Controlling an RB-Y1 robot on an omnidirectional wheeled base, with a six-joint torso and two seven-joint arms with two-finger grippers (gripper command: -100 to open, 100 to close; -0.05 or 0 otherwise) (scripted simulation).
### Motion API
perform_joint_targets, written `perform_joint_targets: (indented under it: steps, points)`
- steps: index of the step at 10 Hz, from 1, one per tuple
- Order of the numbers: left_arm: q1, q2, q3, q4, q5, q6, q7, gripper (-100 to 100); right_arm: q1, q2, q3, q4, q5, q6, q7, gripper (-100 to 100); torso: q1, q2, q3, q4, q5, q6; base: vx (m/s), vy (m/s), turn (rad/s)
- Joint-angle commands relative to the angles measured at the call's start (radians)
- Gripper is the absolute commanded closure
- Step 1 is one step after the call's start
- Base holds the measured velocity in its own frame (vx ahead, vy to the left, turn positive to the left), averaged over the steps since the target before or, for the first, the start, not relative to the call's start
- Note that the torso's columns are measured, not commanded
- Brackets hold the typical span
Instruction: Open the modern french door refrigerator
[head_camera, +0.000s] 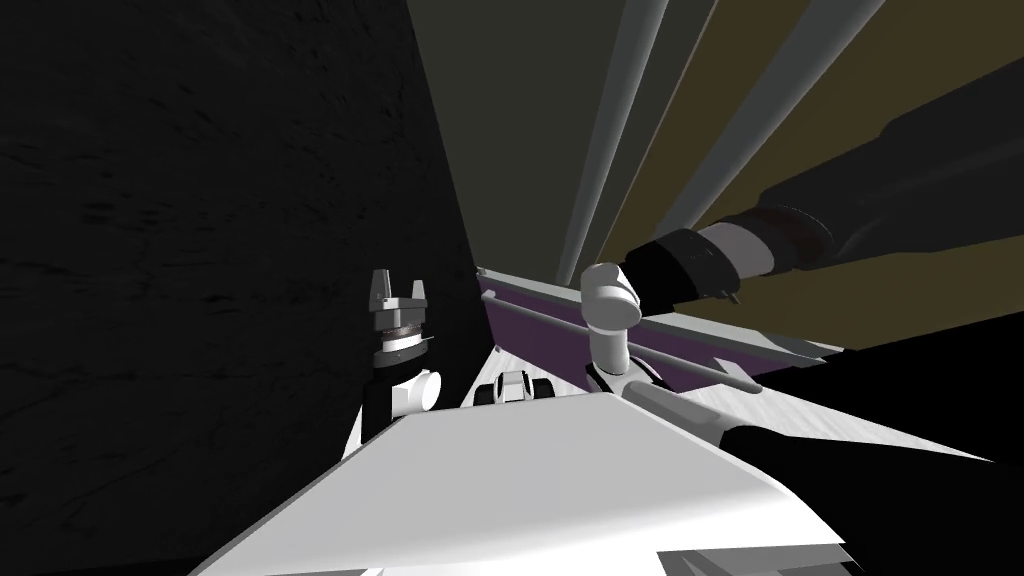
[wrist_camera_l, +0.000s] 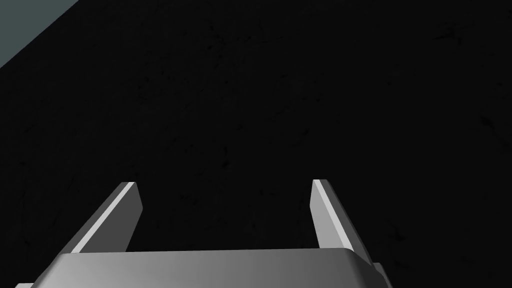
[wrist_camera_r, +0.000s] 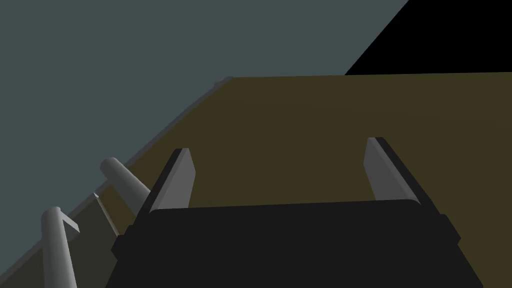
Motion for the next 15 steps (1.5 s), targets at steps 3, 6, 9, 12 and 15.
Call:
perform_joint_targets:
  steps: [3,6,9,12,15]
  points:
    - [0.000,0.000,0.000,0.000,0.000,0.000,0.000,0,-0.109,0.007,0.030,0.003,-0.137,-0.077,-0.088,-100,0.000,0.000,0.000,0.000,0.000,0.000,-0.002,-0.009,0.118]
    - [0.000,0.000,0.000,0.000,0.000,0.000,0.000,0,-0.167,0.016,0.047,0.002,-0.215,-0.120,-0.142,-100,0.000,0.000,0.000,0.000,0.000,-0.001,-0.007,-0.010,0.105]
    - [0.000,0.000,0.000,0.000,0.000,0.000,0.000,0,-0.216,0.029,0.064,-0.001,-0.295,-0.161,-0.193,-100,0.000,0.000,0.000,0.000,0.000,-0.001,-0.012,-0.011,0.101]
    - [0.000,0.000,0.000,0.000,0.000,0.000,0.000,0,-0.256,0.046,0.079,-0.009,-0.372,-0.204,-0.240,-100,0.000,0.000,0.000,0.000,0.000,0.000,-0.014,-0.012,0.084]
    - [0.000,0.000,0.000,0.000,0.000,0.000,0.000,0,-0.288,0.071,0.091,-0.022,-0.437,-0.249,-0.281,-100,0.002,-0.005,-0.004,-0.003,0.001,-0.002,-0.023,-0.012,0.049]
